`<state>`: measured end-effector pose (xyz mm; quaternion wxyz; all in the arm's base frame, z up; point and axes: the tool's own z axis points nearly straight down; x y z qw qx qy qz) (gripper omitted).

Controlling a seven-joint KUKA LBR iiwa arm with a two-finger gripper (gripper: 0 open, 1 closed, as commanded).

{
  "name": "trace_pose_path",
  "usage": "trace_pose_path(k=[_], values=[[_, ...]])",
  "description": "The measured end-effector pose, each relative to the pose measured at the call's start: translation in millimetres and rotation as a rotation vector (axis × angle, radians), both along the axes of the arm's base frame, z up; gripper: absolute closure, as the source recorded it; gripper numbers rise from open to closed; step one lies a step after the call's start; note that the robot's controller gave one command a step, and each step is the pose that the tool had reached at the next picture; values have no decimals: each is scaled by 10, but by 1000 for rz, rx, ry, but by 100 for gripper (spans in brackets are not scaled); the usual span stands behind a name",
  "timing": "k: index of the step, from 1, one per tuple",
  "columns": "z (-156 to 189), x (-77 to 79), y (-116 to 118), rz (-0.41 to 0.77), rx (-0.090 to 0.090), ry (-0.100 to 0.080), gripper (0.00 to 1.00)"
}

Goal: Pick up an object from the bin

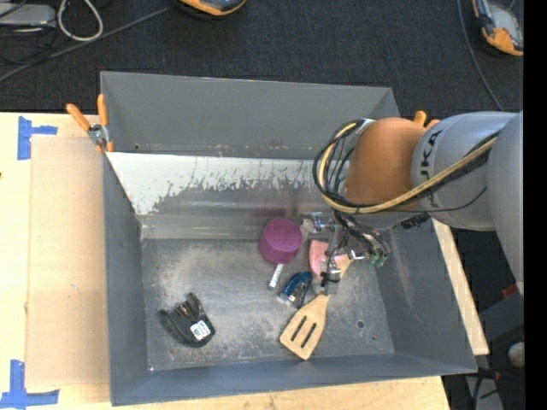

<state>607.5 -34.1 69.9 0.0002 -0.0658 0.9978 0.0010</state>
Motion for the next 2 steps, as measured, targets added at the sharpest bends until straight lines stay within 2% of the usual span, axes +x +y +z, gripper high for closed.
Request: trace_pose_path(k=[1, 2], values=[[-4, -133, -159, 4, 0, 2, 0], [-2, -302, -350, 80, 1, 1, 0]])
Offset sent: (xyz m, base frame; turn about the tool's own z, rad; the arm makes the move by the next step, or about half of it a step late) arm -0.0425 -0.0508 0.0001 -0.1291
